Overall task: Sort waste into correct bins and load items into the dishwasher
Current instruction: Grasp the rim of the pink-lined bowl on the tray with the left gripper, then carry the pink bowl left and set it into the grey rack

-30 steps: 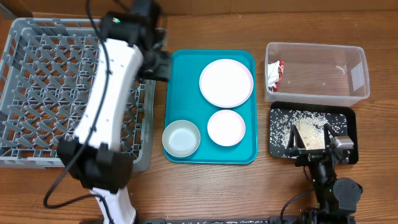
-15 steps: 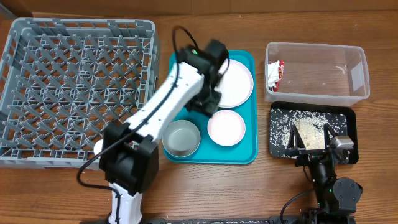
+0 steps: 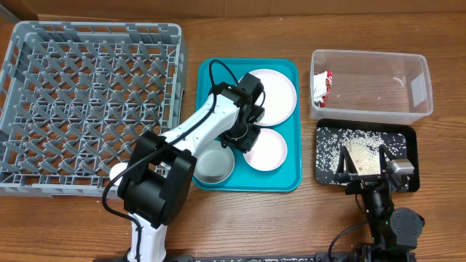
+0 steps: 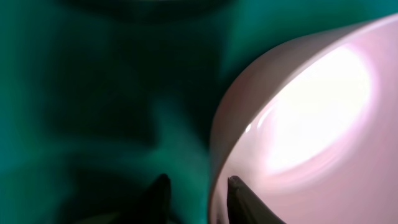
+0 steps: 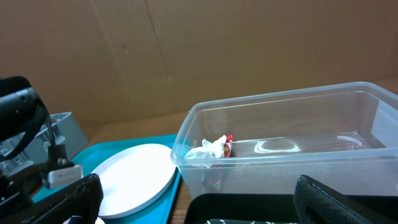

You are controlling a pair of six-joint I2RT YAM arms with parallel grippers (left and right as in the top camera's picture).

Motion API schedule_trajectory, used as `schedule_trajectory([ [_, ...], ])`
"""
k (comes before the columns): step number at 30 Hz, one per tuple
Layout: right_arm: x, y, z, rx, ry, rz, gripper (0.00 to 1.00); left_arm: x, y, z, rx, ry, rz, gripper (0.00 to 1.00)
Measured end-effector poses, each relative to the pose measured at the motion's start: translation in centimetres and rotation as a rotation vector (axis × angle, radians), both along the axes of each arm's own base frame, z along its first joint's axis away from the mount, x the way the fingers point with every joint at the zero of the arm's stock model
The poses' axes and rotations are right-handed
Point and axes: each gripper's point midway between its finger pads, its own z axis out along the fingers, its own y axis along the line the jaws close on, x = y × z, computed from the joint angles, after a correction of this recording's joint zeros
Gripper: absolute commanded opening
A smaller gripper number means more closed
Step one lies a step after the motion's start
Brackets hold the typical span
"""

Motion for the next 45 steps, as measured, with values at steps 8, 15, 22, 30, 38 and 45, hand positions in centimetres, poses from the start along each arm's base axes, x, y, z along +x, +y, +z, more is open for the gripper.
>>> schedule_trajectory([
  [8,0.0,0.0,0.0,0.000,0.000,0.000,1.00,0.0,0.1,1.5,0.016,0.017,0.027,0.04],
  [15,0.0,0.0,0.0,0.000,0.000,0.000,1.00,2.4,0.8,7.6,0.090,-0.068,0.062,0.04],
  [22,0.0,0.0,0.0,0.000,0.000,0.000,1.00,4.1,7.9,15.6,0.398,-0.229,0.267,0.04],
  [30,0.0,0.0,0.0,0.000,0.000,0.000,1.00,5.7,14.7,22.8,0.540,-0.485,0.481,0.04],
  [38,0.0,0.0,0.0,0.000,0.000,0.000,1.00,1.4,21.2,31.4,0.562,-0.748,0.723,0.04],
  [45,0.0,0.0,0.0,0.000,0.000,0.000,1.00,3.2,27.0,25.9,0.835,-0.664,0.835,0.04],
])
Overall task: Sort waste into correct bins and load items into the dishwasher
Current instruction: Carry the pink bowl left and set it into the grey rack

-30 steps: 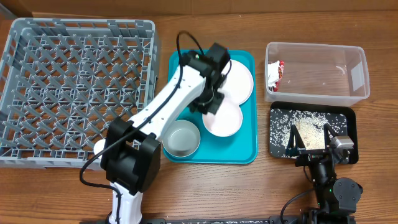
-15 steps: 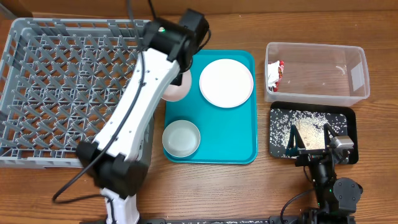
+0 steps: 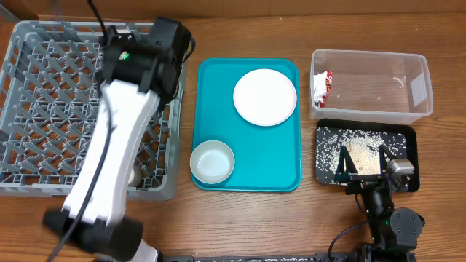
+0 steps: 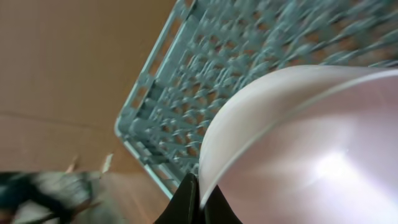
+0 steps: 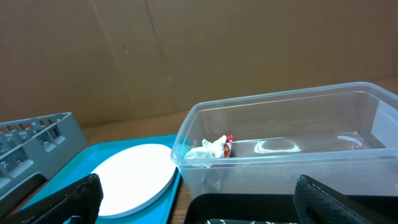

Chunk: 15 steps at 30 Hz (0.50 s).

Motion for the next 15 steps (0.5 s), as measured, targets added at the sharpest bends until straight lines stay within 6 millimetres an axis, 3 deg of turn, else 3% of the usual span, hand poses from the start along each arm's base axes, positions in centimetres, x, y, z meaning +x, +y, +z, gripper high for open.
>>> schedule_trajectory([
  [3,0.0,0.0,0.0,0.000,0.000,0.000,1.00,1.4,0.9,-3.8,0.096,0.105,0.038,0.04],
  [6,0.0,0.0,0.0,0.000,0.000,0.000,1.00,2.8,1.1,-5.9,0.165,0.137,0.050,0.04],
  [15,0.0,0.0,0.0,0.000,0.000,0.000,1.00,5.4,1.2,-8.0,0.262,0.100,0.057,0.04],
])
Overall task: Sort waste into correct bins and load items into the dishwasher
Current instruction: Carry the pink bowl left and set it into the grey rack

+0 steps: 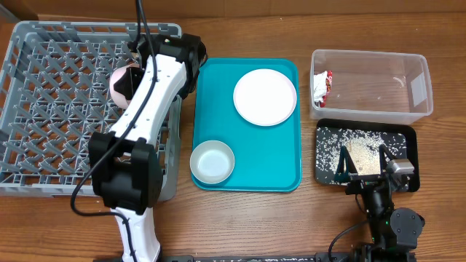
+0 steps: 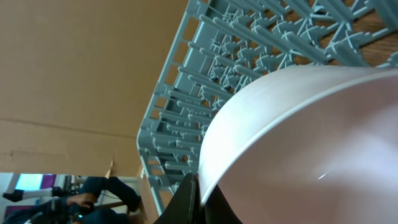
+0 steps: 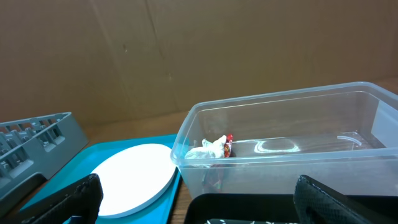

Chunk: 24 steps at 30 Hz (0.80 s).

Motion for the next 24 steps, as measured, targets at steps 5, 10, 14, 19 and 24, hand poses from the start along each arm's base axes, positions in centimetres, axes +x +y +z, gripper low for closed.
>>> schedule_trajectory([
  [5,0.0,0.0,0.0,0.000,0.000,0.000,1.00,0.6,0.0,-1.7,0.029,0.039,-0.002,0.08],
  [10,0.0,0.0,0.0,0.000,0.000,0.000,1.00,0.8,0.0,-2.3,0.043,0.058,-0.004,0.10],
  [14,0.0,0.0,0.0,0.000,0.000,0.001,1.00,0.6,-0.1,-1.8,0.072,0.076,-0.017,0.18],
  [19,0.0,0.0,0.0,0.000,0.000,0.000,1.00,0.7,-0.8,-0.6,0.148,0.093,-0.062,0.11],
  [24,0.0,0.0,0.0,0.000,0.000,0.001,1.00,0.8,-1.2,-0.3,0.166,0.090,-0.077,0.21],
])
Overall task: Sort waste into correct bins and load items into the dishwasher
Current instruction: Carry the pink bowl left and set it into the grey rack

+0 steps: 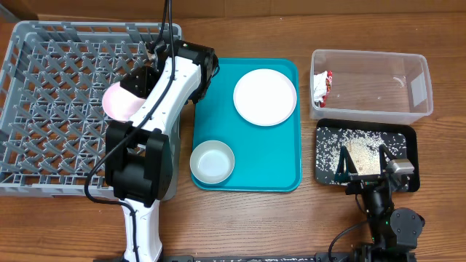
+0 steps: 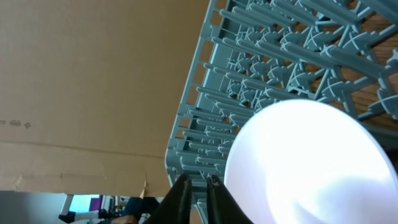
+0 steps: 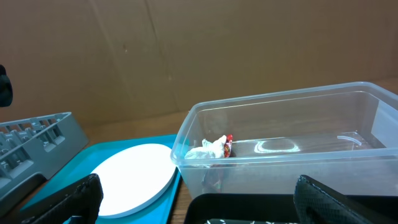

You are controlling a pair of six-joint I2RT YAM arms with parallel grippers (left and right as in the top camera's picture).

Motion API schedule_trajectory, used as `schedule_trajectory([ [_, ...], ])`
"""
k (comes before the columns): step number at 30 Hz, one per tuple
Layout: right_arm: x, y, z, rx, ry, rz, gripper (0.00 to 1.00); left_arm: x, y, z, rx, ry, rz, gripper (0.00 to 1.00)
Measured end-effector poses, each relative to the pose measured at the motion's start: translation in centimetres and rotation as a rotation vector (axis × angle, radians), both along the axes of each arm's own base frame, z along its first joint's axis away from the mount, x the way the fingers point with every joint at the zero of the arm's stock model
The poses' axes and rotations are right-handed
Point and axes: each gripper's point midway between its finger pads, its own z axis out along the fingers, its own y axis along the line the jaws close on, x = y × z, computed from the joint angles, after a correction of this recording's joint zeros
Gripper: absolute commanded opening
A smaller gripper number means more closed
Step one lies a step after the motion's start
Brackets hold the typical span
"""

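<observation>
A pink bowl (image 1: 120, 102) lies tilted on the grey dishwasher rack (image 1: 58, 87), near its right side. My left gripper (image 1: 142, 78) sits just beside the bowl's rim. In the left wrist view the bowl (image 2: 311, 162) lies to the right of both fingers, and the left gripper (image 2: 199, 199) stands slightly open with only the rack (image 2: 261, 56) behind the gap. My right gripper (image 3: 202, 196) is wide open and holds nothing, low over the black tray of rice (image 1: 364, 153). A white plate (image 1: 265, 97) and a small bowl (image 1: 212, 161) remain on the teal tray (image 1: 251, 171).
A clear plastic bin (image 1: 371, 84) at the back right holds a crumpled wrapper (image 1: 321, 87). The bin (image 3: 280, 143) and the white plate (image 3: 134, 177) also show in the right wrist view. My left arm stretches from the table's front edge over the rack's right side.
My left gripper has let go of the pink bowl, which now rests on the rack a little further forward and left. The fingers stand slightly apart beside its rim. The right arm is unchanged.
My left gripper was down on the teal tray with its fingers astride the pink bowl's rim. Then it was shut on the rim with the bowl over the rack. The bowl was lower at the rack's right side, and now it lies there released.
</observation>
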Motion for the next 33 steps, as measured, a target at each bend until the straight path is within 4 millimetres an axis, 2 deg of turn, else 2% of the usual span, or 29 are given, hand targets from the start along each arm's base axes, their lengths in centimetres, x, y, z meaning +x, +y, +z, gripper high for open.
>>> schedule_trajectory([
  [3,0.0,0.0,0.0,0.001,0.000,-0.001,1.00,-0.1,0.0,0.0,-0.005,-0.006,0.005,0.34],
  [4,0.0,0.0,0.0,0.000,0.000,0.000,1.00,-0.3,0.0,-0.1,-0.012,-0.005,0.012,0.42],
  [5,0.0,0.0,0.0,0.000,-0.001,0.000,1.00,-0.5,0.0,-0.1,-0.019,-0.004,0.020,0.55],
  [7,0.0,0.0,0.0,0.001,0.000,0.000,1.00,-1.2,0.1,-0.1,-0.049,-0.015,0.052,1.00],
  [10,0.0,0.0,0.0,0.000,0.000,-0.001,1.00,-1.3,-0.3,0.4,-0.136,-0.094,0.094,1.00],
  [12,0.0,0.0,0.0,0.001,0.000,-0.001,1.00,-1.5,-0.4,1.6,-0.216,-0.171,0.123,1.00],
  [14,0.0,0.0,0.0,0.000,0.000,0.000,1.00,-1.4,-0.4,3.7,-0.330,-0.285,0.149,0.99],
  [16,0.0,0.0,0.0,0.000,0.000,0.000,1.00,-1.2,-0.3,6.2,-0.480,-0.398,0.149,0.94],
  [19,0.0,0.0,0.0,0.001,0.000,0.000,1.00,-1.5,0.5,9.8,-0.709,-0.475,0.096,0.87],
  [22,0.0,0.0,0.0,0.001,0.000,0.000,1.00,-2.2,1.8,11.1,-0.875,-0.447,0.048,0.88],
  [25,0.0,0.0,0.0,0.001,0.000,-0.001,1.00,-2.5,3.1,9.7,-1.017,-0.347,0.017,0.83],
  [29,0.0,0.0,0.0,0.001,0.000,0.000,1.00,-3.0,4.7,5.1,-1.149,-0.187,0.050,0.79],
  [33,0.0,0.0,0.0,0.001,0.000,0.000,1.00,-2.8,5.9,0.0,-1.224,-0.107,0.095,0.75],
])
